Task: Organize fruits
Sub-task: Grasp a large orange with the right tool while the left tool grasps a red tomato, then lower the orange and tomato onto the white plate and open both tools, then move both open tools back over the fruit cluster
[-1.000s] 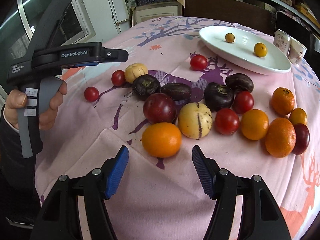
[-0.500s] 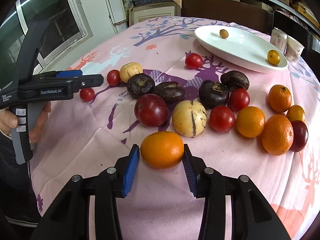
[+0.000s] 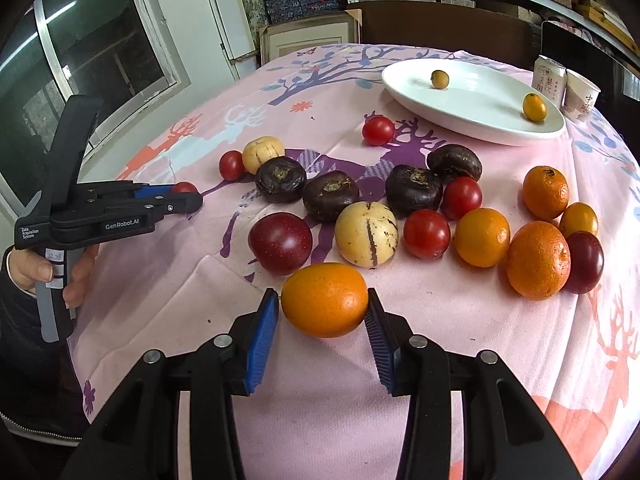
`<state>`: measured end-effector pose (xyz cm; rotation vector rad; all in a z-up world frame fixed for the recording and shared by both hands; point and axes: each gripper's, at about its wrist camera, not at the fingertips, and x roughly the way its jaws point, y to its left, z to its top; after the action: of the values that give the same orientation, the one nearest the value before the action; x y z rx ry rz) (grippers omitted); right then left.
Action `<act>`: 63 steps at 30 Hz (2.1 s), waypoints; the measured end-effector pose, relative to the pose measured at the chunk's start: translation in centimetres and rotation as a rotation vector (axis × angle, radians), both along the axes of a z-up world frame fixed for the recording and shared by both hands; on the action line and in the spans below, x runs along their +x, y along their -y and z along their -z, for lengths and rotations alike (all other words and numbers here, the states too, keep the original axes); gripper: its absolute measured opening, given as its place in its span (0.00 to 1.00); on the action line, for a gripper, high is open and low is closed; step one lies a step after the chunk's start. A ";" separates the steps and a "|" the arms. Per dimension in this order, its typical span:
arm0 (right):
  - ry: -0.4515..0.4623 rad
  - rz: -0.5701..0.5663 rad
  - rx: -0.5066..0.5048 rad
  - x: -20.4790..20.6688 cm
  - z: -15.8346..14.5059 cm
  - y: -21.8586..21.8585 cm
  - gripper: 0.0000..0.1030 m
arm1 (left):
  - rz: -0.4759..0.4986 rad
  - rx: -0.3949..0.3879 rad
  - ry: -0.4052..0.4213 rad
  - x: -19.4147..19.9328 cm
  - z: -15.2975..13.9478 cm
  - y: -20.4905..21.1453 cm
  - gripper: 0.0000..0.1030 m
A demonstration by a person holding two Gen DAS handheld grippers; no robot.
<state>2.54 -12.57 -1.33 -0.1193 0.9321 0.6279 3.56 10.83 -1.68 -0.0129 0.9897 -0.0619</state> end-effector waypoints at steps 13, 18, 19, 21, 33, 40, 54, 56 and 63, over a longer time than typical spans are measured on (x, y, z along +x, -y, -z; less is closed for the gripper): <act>0.209 0.147 0.094 3.5 -6.1 5.0 0.43 | 0.144 -0.073 0.209 5.4 -8.2 8.1 0.30; 0.243 0.227 0.125 8.2 -7.2 6.2 0.43 | 0.109 -0.108 0.199 11.5 -7.8 11.5 0.30; 0.237 0.247 0.127 9.2 -7.0 6.4 0.43 | 0.095 -0.114 0.183 12.8 -7.3 12.0 0.30; 0.190 0.290 0.151 11.7 -6.6 6.9 0.43 | 0.077 -0.110 0.146 15.1 -6.0 12.8 0.30; 0.040 0.367 0.139 18.6 -3.1 6.5 0.43 | 0.018 -0.099 0.072 20.6 -2.6 13.9 0.30; 0.031 0.381 0.169 18.6 -3.3 6.8 0.49 | -0.019 -0.074 0.136 20.1 -3.3 13.9 0.71; 0.105 0.367 0.125 11.3 -4.3 11.0 0.62 | 0.012 -0.079 0.153 12.8 -4.5 9.7 0.90; 0.110 0.368 0.116 10.1 -4.2 11.7 0.62 | 0.008 -0.085 0.148 11.7 -4.5 8.7 0.90; 0.127 0.381 0.063 6.4 -3.7 13.4 0.65 | -0.001 -0.054 0.144 8.6 -4.1 6.5 0.91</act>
<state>8.90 -26.02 2.33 0.0739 0.7842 0.2919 12.12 4.28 2.38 -0.0581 0.8437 -0.0876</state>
